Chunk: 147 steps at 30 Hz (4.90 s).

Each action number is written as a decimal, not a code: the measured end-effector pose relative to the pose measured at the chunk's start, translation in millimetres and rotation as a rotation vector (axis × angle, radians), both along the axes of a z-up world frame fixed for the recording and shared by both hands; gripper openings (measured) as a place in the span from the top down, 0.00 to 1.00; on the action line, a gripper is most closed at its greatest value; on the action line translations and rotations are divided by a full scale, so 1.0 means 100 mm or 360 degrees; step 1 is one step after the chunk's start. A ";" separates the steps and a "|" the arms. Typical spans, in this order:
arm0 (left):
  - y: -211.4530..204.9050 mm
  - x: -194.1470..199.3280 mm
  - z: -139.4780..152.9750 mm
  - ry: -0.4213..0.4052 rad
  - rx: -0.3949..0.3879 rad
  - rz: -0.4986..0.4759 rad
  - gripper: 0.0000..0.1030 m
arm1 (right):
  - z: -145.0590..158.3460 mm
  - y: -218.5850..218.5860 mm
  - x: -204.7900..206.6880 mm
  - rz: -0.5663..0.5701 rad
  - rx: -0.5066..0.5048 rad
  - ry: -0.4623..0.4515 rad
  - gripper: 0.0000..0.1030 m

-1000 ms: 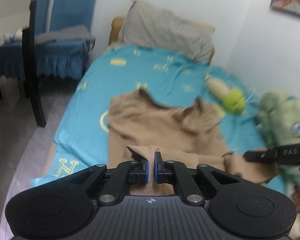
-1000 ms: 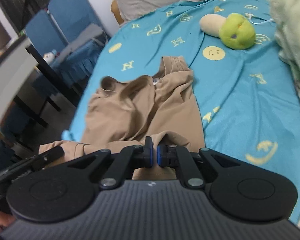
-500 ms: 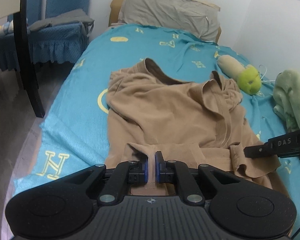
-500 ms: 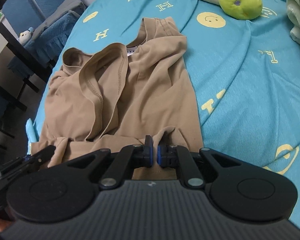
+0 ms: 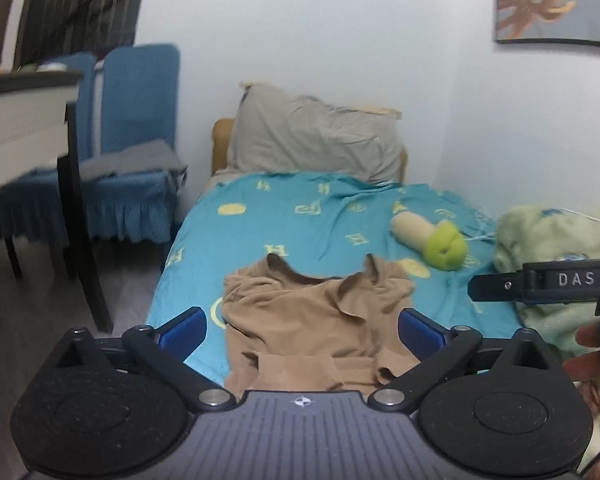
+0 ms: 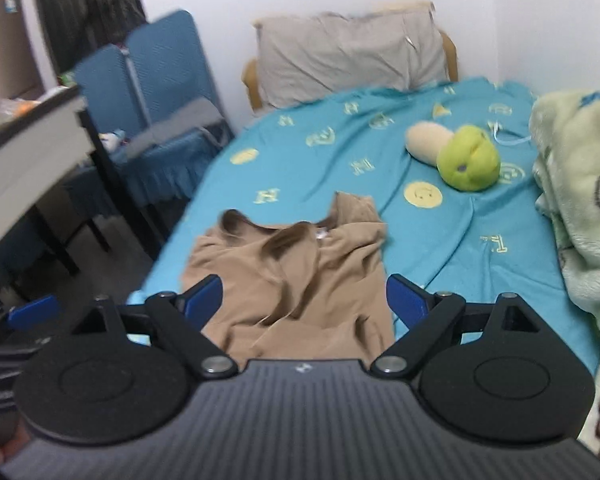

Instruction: Fold clothes

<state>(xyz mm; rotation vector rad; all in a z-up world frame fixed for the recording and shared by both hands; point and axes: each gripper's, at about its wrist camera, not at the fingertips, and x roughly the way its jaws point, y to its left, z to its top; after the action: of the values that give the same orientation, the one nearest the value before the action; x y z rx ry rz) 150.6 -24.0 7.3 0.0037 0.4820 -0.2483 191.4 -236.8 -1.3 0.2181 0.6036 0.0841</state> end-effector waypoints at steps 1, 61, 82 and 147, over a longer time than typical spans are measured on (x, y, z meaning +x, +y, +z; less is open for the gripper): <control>-0.01 -0.09 0.02 -0.0010 0.0019 -0.0010 0.00 | 0.02 0.02 -0.11 0.0007 -0.0020 -0.0019 0.12; 0.91 -0.13 -1.57 0.0991 -0.1401 0.0658 0.92 | -1.73 -0.58 -0.63 -0.0884 0.1708 0.0713 0.44; 0.55 -1.68 0.06 0.0224 -0.1168 0.0295 0.95 | -0.29 -0.47 -1.74 -0.0620 0.1086 0.0010 0.89; -0.18 0.61 -1.05 0.0422 0.0053 0.0065 0.17 | -1.09 0.03 0.54 -0.0106 0.0189 0.0413 0.63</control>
<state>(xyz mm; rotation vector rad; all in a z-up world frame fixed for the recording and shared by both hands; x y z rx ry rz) 211.8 -42.0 -98.2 -0.0067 0.7493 -0.2012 244.9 -233.7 -110.2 0.3674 0.8501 0.0271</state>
